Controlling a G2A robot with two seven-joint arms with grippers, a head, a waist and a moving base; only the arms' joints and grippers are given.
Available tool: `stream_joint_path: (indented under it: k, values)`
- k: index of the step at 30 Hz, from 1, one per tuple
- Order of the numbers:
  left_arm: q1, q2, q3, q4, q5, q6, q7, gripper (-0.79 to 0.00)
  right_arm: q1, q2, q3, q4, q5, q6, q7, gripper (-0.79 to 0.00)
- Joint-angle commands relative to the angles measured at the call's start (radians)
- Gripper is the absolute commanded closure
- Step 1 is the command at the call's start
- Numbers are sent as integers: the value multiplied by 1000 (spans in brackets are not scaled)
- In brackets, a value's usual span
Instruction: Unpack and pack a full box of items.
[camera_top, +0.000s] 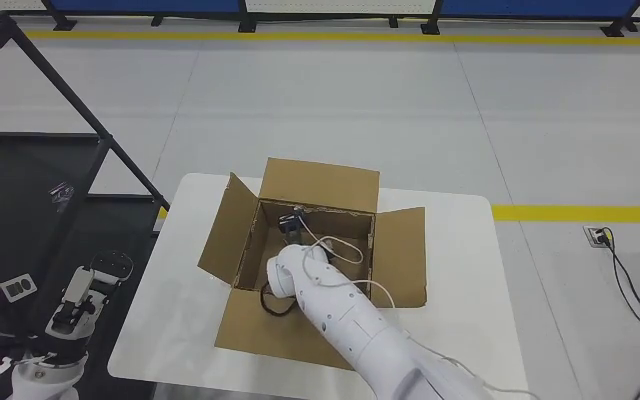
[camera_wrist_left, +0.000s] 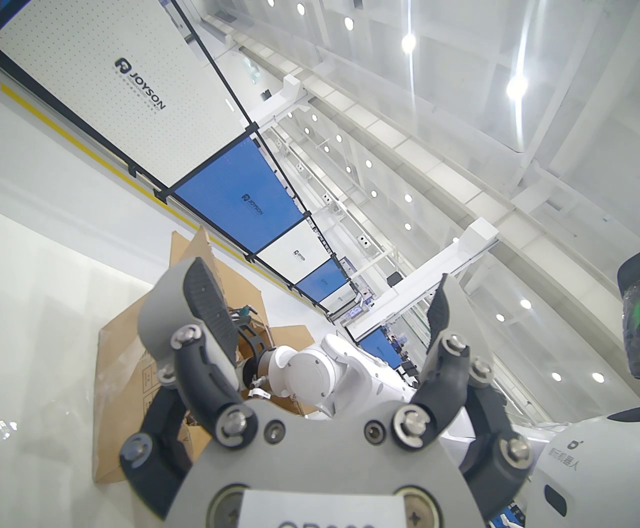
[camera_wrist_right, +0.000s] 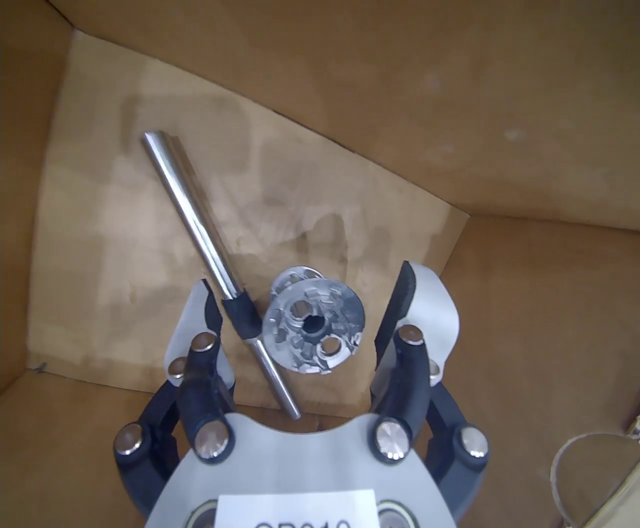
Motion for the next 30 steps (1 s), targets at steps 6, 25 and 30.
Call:
stream_joint_path:
  k: [6, 25, 30]
  values:
    - [-1, 0, 7, -17, 21, 24, 12, -785, -75, 59, 89, -234, 11, -60, -19, -760]
    - [-101, 19, 149, 17, 214, 157, -119, -785, -882, 264, 370, -1523, -440, -250, 160, -785]
    - [-144, 23, 191, 33, 255, 187, -137, -785, -882, 264, 370, -1523, -440, -250, 160, -785]
